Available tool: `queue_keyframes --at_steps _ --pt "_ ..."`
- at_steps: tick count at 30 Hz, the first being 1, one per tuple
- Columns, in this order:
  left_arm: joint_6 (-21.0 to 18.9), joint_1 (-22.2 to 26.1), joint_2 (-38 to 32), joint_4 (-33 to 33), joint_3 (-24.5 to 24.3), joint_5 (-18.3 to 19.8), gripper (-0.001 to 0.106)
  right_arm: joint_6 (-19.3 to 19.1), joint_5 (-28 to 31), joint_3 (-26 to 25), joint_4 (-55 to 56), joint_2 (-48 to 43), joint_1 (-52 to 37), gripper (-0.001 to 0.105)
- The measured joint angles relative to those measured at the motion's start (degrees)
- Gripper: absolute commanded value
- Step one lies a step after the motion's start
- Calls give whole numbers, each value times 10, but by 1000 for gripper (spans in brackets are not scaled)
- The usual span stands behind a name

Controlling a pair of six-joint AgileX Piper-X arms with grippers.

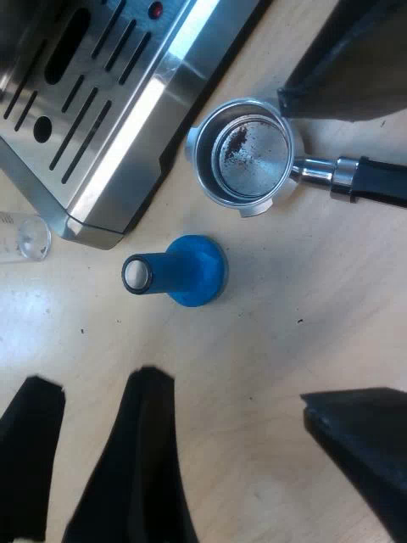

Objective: Grind coffee beans and then tamp

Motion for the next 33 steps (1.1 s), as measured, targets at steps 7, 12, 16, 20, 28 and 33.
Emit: queue_keyframes --at_steps 7,12,16,20,28,33 --pt "0 0 139 -114 0 -1 66 0 0 0 0 0 0 67" --pt "0 0 214 -177 0 -1 66 0 0 0 0 0 0 67" --pt "0 0 275 -216 0 -1 66 0 0 0 0 0 0 67" --pt "0 0 324 -263 0 -2 66 0 0 0 0 0 0 67" --pt "0 0 377 -293 0 -2 46 0 0 0 0 0 0 67" --pt "0 0 377 -293 0 -2 24 0 0 0 0 0 0 67"
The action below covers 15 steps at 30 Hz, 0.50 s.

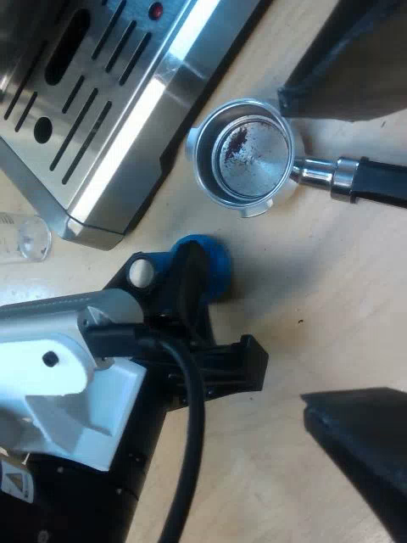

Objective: Grind coffee beans and then tamp

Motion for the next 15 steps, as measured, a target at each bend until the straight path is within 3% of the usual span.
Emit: queue_keyframes --at_steps 2,6,10,15 --pt "0 0 0 0 0 0 19 0 0 0 0 0 0 67" --pt "0 0 -20 0 0 0 19 0 0 0 0 0 0 67" --pt "0 0 -76 5 0 0 19 0 2 0 0 0 0 67" --pt "0 0 -162 64 0 0 19 0 4 0 0 0 0 67"
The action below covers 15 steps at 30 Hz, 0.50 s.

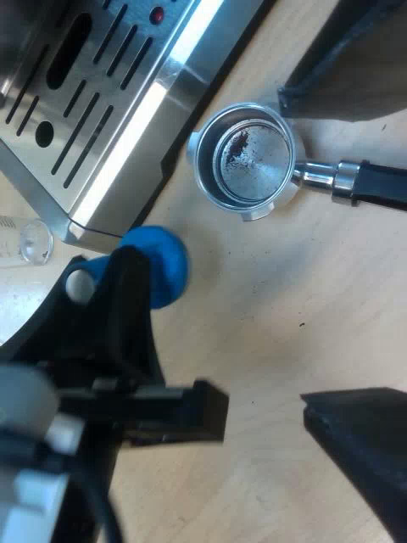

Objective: Grind coffee beans and then tamp

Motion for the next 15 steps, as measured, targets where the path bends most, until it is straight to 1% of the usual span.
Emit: queue_keyframes --at_steps 2,3,5,15 --pt "0 0 -46 35 1 0 19 0 0 0 0 0 0 67" --pt "0 0 -53 45 1 0 19 0 0 0 0 0 0 67" --pt "0 0 -97 79 1 0 19 0 0 0 0 0 0 67" --pt "0 0 -255 190 1 0 19 0 0 0 0 0 0 67"
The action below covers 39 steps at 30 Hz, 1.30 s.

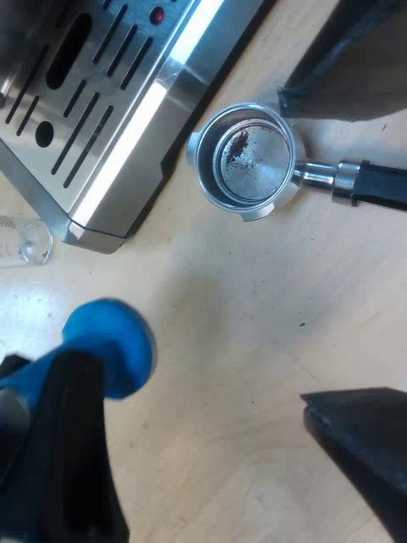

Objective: Grind coffee beans and then tamp

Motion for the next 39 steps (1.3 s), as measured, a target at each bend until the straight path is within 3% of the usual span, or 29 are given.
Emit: queue_keyframes --at_steps 7,17,25,32,39 --pt "0 0 -72 111 -23 0 19 0 -1 0 0 0 0 67" --pt "0 0 -79 214 -78 10 19 8 -1 15 -7 0 0 67" --pt "0 0 -79 216 -79 27 19 30 7 71 -45 0 0 67" --pt "0 0 -79 218 -79 35 19 55 9 136 -138 0 -34 67" --pt "0 0 -79 218 -79 40 19 55 9 188 -226 0 -60 67"
